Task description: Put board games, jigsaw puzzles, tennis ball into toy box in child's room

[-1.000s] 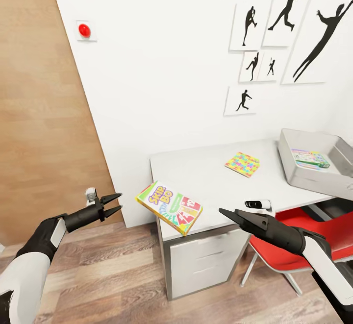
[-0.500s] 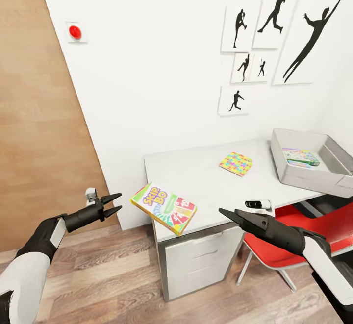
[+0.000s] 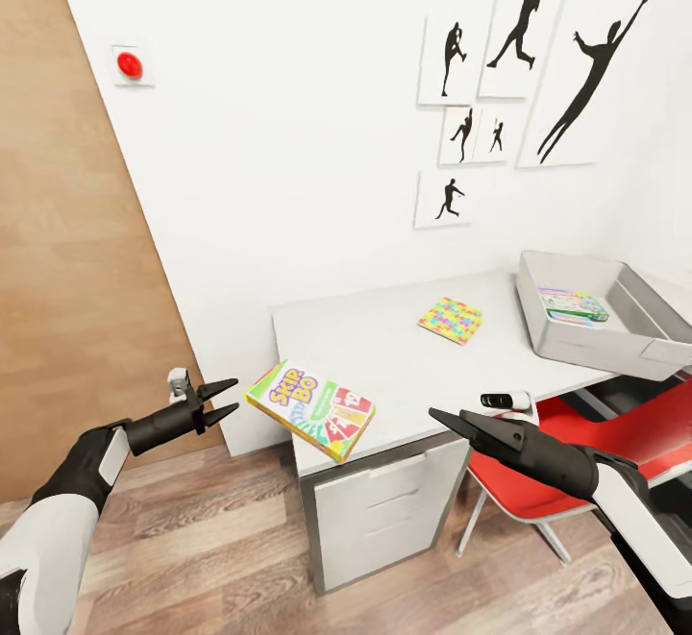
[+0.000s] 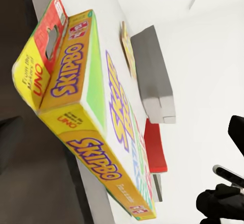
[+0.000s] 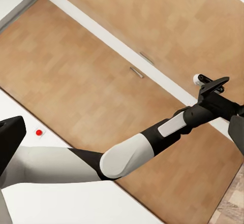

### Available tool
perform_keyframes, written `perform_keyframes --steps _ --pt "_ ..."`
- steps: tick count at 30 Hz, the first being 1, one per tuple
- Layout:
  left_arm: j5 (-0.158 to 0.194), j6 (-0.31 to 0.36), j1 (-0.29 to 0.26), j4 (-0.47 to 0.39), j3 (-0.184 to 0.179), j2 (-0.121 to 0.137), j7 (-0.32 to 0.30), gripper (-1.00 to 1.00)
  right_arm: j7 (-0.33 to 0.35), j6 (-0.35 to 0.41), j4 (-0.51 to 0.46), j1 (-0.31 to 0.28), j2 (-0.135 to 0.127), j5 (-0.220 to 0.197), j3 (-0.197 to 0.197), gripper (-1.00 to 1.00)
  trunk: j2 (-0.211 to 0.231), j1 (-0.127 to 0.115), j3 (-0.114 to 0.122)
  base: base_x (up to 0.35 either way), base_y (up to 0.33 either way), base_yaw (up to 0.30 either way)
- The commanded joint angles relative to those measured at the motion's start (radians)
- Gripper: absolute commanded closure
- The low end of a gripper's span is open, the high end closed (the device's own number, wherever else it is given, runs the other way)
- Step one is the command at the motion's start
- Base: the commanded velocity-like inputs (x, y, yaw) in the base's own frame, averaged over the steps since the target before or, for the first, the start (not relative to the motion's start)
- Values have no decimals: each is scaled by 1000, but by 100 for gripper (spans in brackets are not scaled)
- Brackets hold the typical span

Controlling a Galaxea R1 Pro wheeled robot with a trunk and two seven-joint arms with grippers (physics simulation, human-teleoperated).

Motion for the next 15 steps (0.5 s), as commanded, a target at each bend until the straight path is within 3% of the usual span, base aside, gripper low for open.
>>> perform_keyframes --steps 1,15 --pt "1 8 -1 0 2 0 -2 -100 -1 5 0 -1 -1 -7 2 -100 0 0 -1 0 0 -7" --pt "2 8 -1 2 12 1 -5 -100 -18 5 0 -1 0 -7 2 -100 0 0 -1 0 0 -1"
